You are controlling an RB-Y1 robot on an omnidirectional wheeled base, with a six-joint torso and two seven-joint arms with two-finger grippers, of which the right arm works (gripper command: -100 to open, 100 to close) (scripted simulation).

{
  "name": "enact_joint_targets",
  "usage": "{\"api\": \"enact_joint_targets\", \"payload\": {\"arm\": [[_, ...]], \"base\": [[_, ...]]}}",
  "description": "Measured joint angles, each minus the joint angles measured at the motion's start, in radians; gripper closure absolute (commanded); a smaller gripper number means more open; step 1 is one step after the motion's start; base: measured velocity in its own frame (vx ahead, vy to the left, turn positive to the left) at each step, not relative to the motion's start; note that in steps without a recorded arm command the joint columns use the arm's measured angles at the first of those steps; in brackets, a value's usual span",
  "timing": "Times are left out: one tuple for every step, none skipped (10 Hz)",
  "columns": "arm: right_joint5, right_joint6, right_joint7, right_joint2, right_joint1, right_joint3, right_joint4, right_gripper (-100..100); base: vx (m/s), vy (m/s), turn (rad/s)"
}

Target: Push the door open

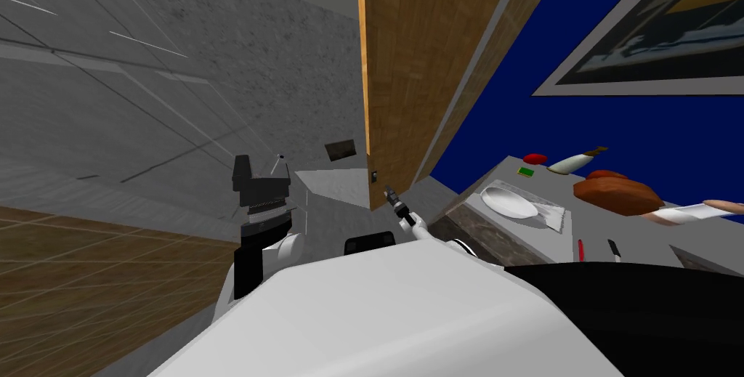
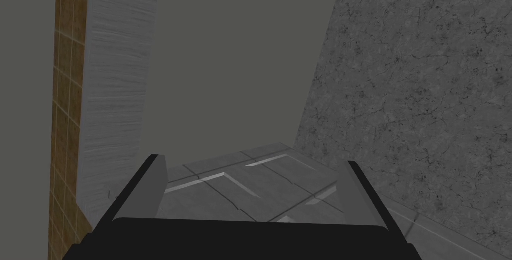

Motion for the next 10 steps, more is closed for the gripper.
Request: {"api": "enact_joint_targets", "payload": {"arm": [[0.002, -0.003, -0.004, -0.001, -0.007, 0.000, 0.015, -100], [0.007, -0.004, -0.010, -0.002, -0.011, 0.001, 0.028, -100], [0.011, -0.007, -0.016, -0.003, -0.018, 0.001, 0.045, -100], [0.013, -0.009, -0.019, -0.003, -0.023, 0.001, 0.057, -100], [0.014, -0.013, -0.021, -0.003, -0.033, 0.000, 0.076, -100], [0.014, -0.015, -0.021, -0.003, -0.034, -0.001, 0.078, -100], [0.013, -0.014, -0.018, -0.001, -0.033, -0.002, 0.079, -100], [0.011, -0.013, -0.015, 0.001, -0.034, -0.003, 0.080, -100], [0.009, -0.012, -0.011, 0.004, -0.035, -0.005, 0.082, -100], [0.006, -0.012, -0.006, 0.007, -0.036, -0.007, 0.085, -100]], "base": [[0.092, -0.024, 0.012], [0.098, -0.020, 0.014], [0.073, -0.014, 0.006], [0.061, -0.017, 0.005], [0.028, -0.008, 0.003], [0.117, 0.018, 0.033], [0.169, 0.024, 0.030], [0.173, 0.059, 0.033], [0.219, 0.079, 0.037], [0.242, 0.051, 0.038]]}}
